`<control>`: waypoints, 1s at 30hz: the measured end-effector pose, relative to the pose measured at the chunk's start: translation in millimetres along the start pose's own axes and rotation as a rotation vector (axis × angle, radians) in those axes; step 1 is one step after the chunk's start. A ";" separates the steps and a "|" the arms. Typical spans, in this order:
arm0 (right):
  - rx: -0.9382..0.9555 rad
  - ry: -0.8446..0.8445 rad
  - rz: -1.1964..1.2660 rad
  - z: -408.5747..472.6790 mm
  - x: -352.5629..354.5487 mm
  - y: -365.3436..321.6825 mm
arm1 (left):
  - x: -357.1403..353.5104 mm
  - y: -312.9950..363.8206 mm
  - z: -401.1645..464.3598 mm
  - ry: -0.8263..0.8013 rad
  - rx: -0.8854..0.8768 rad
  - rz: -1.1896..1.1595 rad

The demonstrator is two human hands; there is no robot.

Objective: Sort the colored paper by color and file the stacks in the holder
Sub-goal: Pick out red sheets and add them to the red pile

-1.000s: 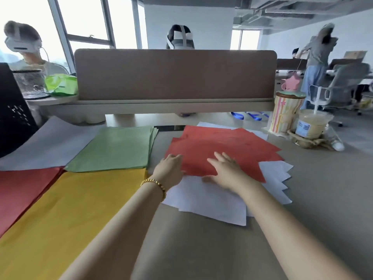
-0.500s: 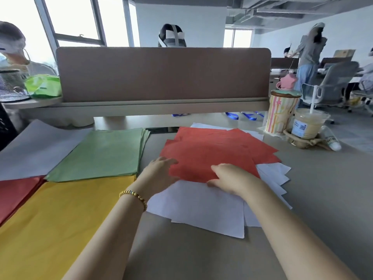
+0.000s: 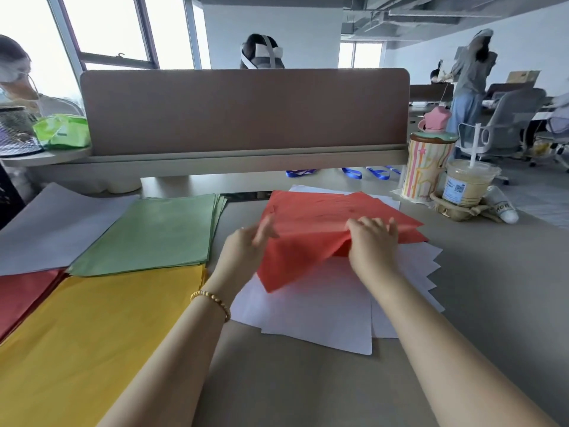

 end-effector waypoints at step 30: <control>0.097 -0.595 0.100 -3.5 -45.6 -31.3 | 81.8 -93.5 -16.9 0.482 0.417 -0.536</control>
Point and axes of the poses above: each hand's wrist, its own z-axis towards the middle knuckle, its own x-axis out of the back of the hand, y = z × x, the point moved 7 cm from there along z, towards the middle knuckle, and after that the axes turned 15 degrees about -x, right-handed, at the moved point
